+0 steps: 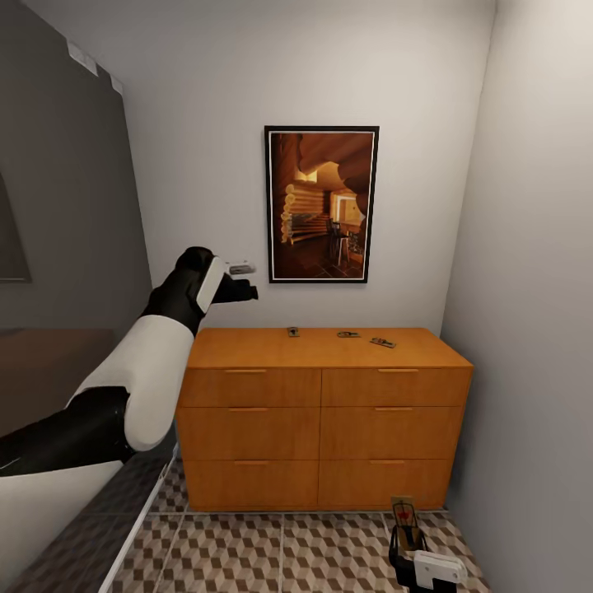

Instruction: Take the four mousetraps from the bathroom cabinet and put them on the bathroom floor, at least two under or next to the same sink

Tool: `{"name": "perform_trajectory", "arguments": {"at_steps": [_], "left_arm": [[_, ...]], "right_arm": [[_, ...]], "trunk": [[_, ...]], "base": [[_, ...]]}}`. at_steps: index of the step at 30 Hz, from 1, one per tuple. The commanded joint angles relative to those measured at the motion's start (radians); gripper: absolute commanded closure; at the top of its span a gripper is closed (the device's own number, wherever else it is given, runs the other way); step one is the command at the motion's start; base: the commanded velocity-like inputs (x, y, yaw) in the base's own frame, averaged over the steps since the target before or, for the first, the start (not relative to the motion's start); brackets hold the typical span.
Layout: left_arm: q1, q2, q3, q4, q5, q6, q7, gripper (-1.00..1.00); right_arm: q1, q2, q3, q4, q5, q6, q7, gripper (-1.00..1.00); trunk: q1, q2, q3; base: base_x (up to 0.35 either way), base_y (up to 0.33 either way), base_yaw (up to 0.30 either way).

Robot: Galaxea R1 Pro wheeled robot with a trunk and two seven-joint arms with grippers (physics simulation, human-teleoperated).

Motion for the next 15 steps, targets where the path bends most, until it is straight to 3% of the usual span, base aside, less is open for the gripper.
{"name": "perform_trajectory", "arguments": {"at_steps": [1, 15], "left_arm": [[-0.001, -0.001, -0.002, 0.000, 0.001, 0.004, 0.001, -1.00], [0.005, -0.001, -0.008, 0.004, 0.002, 0.005, -0.002, -1.00]], "right_arm": [[-0.001, 0.000, 0.001, 0.001, 0.007, -0.001, -0.008, 1.00], [0.001, 0.001, 0.001, 0.001, 0.007, -0.001, -0.008, 1.00]], "trunk": [[0.000, -0.001, -0.001], [0.000, -0.001, -0.001]], "base": [[0.000, 0.000, 0.000], [0.000, 0.000, 0.000]]}}
